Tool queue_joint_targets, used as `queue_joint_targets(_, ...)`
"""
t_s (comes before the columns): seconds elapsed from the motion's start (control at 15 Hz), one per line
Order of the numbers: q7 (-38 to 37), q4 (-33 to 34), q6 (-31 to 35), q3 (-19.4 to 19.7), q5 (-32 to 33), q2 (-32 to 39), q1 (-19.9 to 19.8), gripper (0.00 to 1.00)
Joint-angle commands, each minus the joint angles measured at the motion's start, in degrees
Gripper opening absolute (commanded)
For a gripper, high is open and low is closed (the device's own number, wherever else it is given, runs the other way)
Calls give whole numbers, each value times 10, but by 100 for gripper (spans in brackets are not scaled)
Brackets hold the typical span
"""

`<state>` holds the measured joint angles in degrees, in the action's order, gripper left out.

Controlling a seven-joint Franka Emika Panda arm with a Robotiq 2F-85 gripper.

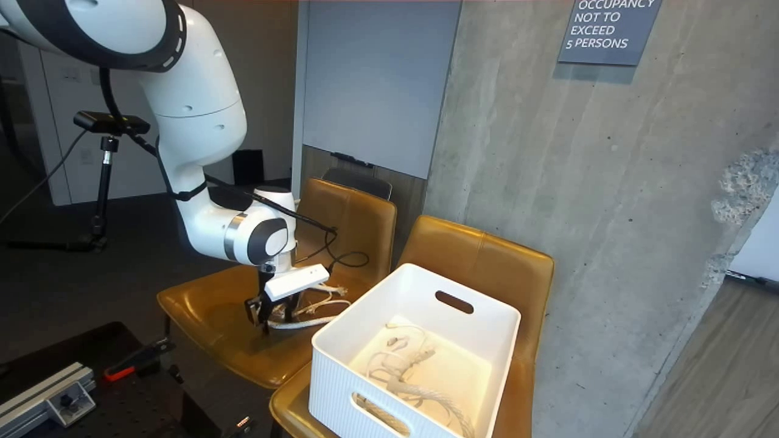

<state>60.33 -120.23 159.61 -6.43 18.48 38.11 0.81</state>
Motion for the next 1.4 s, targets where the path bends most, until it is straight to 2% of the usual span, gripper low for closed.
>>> queue_joint_targets(0.0,-13,19,4,18,22,14,10,30)
queue_joint_targets(0.27,-18,17,-5,18,18,-14,8,0)
queue_joint_targets(0.53,-35,45,-24,18,-2,-40,-5,3)
queue_joint_targets(0.8,-69,83,-54,15,-26,-102,-25,3)
queue_joint_targets(1.33,-151,243,-126,55,-51,-181,-52,3)
